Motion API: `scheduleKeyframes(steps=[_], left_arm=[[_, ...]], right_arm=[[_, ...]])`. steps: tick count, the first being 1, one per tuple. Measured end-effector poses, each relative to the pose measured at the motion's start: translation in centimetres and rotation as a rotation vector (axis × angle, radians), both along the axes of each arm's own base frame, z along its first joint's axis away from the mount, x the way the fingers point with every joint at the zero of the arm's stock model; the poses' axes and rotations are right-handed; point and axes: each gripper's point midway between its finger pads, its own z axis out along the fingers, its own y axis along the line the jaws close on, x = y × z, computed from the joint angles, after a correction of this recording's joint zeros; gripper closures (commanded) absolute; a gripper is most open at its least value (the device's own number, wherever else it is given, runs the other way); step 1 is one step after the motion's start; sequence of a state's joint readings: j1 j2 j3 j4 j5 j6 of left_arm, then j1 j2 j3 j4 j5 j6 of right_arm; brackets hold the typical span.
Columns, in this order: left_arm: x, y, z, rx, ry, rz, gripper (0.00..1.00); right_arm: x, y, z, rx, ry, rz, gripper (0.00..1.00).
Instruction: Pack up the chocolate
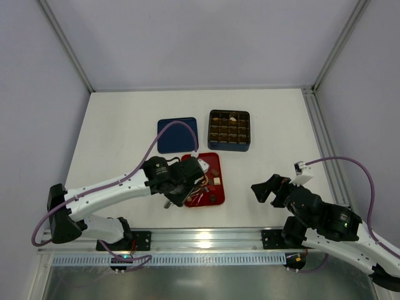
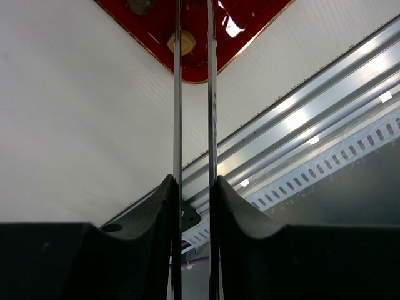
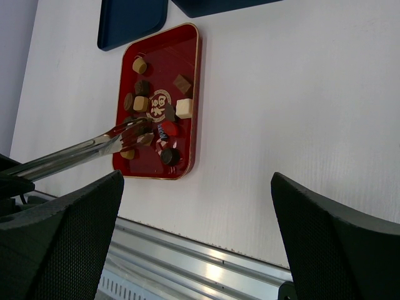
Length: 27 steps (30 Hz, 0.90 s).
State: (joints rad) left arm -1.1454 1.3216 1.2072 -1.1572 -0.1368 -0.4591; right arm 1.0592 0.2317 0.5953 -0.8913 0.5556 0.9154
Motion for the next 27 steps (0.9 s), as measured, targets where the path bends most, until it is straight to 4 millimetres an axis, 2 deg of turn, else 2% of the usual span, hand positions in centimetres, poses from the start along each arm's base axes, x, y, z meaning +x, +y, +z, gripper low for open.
scheduleKeyframes(steps=[12, 27], left_arm=[[0.5, -0.1, 1.3, -0.019, -0.034, 0.003, 0.75], [0.5, 0.2, 1.4, -0.013, -0.041, -0.002, 0.75]], right_arm=[[0.0, 0.1, -0.2, -0.010, 0.005, 0.000, 0.00], [0.0, 0.1, -0.2, -0.010, 0.005, 0.000, 0.00]])
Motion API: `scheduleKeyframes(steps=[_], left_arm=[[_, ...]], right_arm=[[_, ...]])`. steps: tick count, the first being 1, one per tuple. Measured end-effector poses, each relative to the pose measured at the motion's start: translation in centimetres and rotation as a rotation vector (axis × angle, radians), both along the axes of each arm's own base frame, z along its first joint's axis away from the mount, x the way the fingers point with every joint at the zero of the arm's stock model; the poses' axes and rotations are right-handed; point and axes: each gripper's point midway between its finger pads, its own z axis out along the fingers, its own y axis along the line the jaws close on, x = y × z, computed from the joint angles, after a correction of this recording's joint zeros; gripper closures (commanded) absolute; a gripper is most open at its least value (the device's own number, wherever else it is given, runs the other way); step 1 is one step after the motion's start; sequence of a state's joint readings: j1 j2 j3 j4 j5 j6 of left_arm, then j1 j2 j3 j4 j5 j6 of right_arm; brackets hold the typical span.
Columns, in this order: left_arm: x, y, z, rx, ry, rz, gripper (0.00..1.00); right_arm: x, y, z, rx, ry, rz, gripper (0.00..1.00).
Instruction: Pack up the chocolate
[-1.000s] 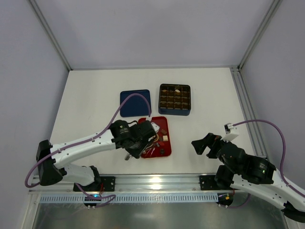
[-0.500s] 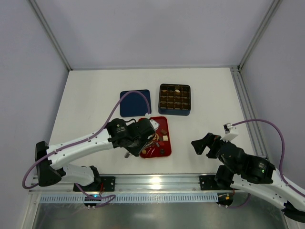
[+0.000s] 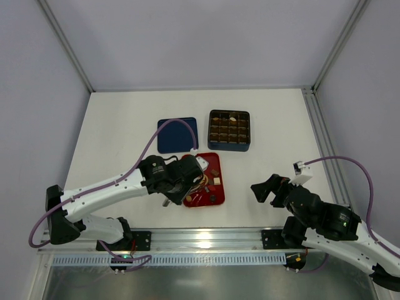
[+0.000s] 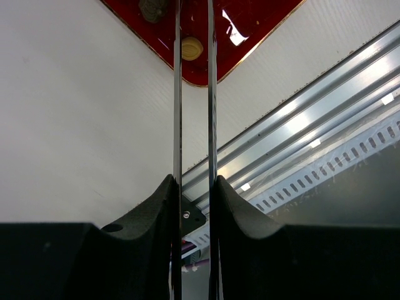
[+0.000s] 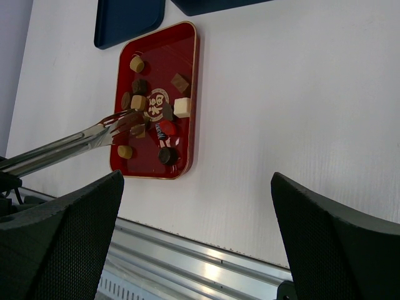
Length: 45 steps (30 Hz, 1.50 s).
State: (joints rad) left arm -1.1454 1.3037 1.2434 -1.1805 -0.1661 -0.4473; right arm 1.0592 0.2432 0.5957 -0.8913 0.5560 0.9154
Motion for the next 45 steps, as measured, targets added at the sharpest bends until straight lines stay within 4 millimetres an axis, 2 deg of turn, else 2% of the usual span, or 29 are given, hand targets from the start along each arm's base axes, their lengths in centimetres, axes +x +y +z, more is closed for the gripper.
scheduleKeyframes(steps=[4, 17, 25, 30, 33, 39, 45], left_arm=[[0.2, 0.0, 0.2, -0.001, -0.010, 0.000, 0.75], [1.6, -1.5, 2.6, -0.055, -0.074, 0.007, 0.76], [3.7, -3.6, 3.9, -0.096, -0.108, 0.030, 0.76], [6.3, -5.4, 5.1, -0.129, -0.140, 0.057, 0.76], [8.5, -6.6, 6.0, -0.153, -0.164, 0.081, 0.76], [13.8, -9.1, 7.4, -0.213, -0.226, 0.138, 0.76], [19.6, -12.0, 7.3, -0.277, -0.301, 0.179, 0.76]], right_arm=[[0.0, 0.0, 0.0, 0.000, 0.000, 0.000, 0.00], [0.0, 0.0, 0.0, 0.000, -0.001, -0.002, 0.00], [0.1, -0.1, 0.5, 0.005, -0.008, -0.008, 0.00], [0.1, -0.2, 0.8, 0.006, -0.012, -0.011, 0.00], [0.1, -0.3, 0.9, 0.006, -0.013, -0.014, 0.00], [0.1, -0.4, 1.1, 0.009, -0.016, -0.016, 0.00], [0.1, -0.4, 1.6, 0.006, -0.014, -0.015, 0.00]])
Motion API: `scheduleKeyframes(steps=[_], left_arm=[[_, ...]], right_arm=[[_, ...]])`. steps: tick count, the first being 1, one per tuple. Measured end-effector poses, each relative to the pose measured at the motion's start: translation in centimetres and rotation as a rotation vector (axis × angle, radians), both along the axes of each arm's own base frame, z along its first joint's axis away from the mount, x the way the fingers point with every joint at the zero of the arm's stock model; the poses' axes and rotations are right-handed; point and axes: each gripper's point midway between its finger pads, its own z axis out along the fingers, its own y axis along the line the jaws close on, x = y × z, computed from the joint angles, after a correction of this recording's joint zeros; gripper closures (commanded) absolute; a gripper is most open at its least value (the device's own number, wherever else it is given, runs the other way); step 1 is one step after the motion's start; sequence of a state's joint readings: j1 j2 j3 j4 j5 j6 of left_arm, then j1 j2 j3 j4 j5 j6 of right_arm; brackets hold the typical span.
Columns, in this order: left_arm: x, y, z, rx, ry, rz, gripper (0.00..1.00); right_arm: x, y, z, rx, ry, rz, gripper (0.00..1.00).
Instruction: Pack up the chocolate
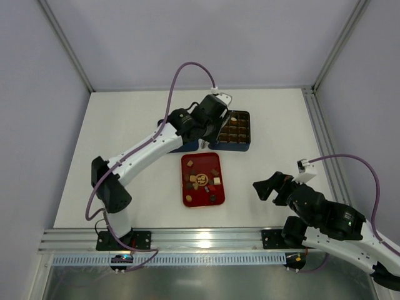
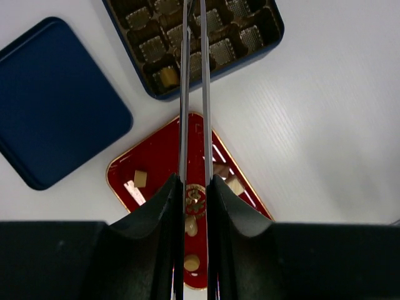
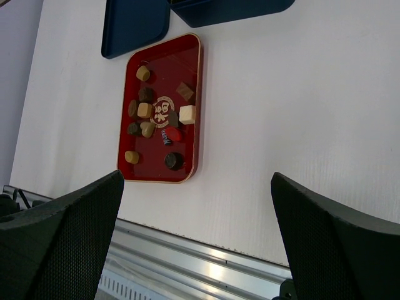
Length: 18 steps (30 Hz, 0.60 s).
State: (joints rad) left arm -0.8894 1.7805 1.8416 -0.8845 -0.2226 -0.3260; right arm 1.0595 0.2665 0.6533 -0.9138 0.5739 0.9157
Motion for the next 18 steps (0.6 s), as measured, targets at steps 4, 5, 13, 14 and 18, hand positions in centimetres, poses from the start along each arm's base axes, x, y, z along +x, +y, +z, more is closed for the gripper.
scheduleKeyframes(steps=[4, 5, 13, 14, 18], left_arm=[[2.3, -0.9, -1.3, -0.010, -0.011, 0.026, 0.76], [2.6, -1.0, -1.6, -0.008, -0.009, 0.030, 0.75], [3.1, -0.8, -1.0, -0.032, -0.030, 0.043, 0.75], [3.0, -0.6, -1.1, -0.032, -0.029, 0.043, 0.75], [2.4, 0.1, -1.5, -0.022, -0.020, 0.043, 0.75]], right_arm=[[-0.1, -0.1, 0.4, 0.005, -0.002, -0.001, 0.00], [-0.1, -0.2, 0.5, 0.005, -0.002, -0.001, 0.00], [-0.3, -0.5, 0.4, 0.003, 0.001, -0.002, 0.00], [-0.2, -0.5, 0.4, 0.003, 0.001, -0.002, 0.00], [-0.2, -0.4, 0.3, -0.003, 0.004, -0.002, 0.00]])
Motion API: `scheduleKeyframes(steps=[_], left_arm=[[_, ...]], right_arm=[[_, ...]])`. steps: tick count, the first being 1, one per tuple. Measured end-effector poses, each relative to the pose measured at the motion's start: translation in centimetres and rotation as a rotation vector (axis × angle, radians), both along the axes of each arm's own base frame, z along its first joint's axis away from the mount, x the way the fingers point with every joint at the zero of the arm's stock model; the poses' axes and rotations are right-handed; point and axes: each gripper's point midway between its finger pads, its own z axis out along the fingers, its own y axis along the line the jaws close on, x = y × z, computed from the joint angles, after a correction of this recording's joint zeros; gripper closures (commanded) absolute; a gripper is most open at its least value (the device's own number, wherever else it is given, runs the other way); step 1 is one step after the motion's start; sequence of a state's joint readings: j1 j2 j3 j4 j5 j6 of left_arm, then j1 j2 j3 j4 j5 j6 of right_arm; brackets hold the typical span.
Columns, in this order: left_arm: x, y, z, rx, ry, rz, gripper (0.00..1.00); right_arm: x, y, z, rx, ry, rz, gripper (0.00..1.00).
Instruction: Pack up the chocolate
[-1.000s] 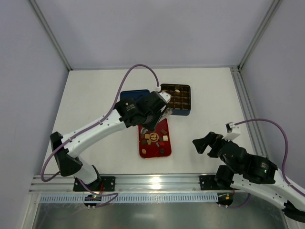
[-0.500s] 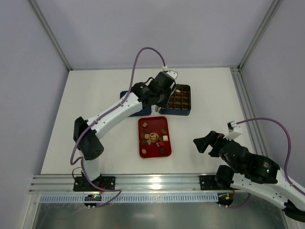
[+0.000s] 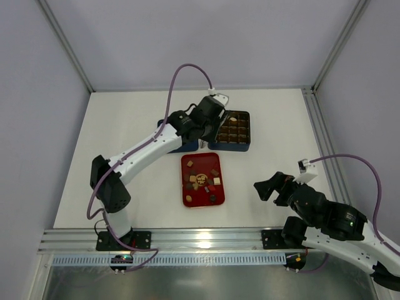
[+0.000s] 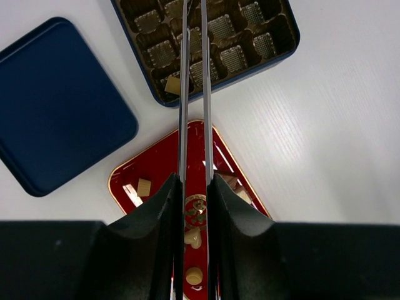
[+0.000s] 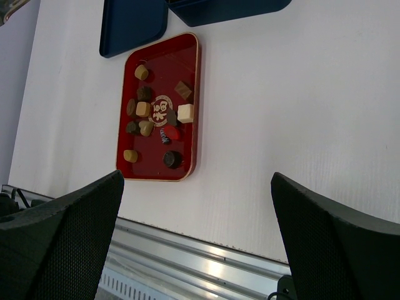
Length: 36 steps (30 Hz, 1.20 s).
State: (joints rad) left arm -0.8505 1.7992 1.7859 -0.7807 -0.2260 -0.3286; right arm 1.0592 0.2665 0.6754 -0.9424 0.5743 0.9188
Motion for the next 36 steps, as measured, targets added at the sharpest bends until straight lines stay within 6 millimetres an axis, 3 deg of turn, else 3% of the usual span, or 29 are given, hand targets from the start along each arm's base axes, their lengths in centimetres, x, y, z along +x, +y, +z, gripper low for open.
scheduleKeyframes(steps=[8, 20, 30, 36], left_arm=[[-1.3, 1.4, -0.4, 0.011, 0.015, 0.003, 0.75], [-4.1, 3.9, 1.7, -0.042, 0.019, 0.013, 0.74], [-8.9, 7.9, 0.8, -0.059, 0.098, 0.023, 0.70], [-12.6, 10.7, -1.1, -0.059, 0.171, 0.026, 0.70]], right_arm=[[0.4, 0.7, 0.0, -0.014, 0.004, 0.005, 0.00], [0.8, 2.1, 0.0, -0.020, 0.006, 0.027, 0.00], [1.2, 3.4, -0.9, -0.065, 0.040, 0.046, 0.00], [1.4, 4.2, -1.9, -0.105, 0.073, 0.057, 0.00]])
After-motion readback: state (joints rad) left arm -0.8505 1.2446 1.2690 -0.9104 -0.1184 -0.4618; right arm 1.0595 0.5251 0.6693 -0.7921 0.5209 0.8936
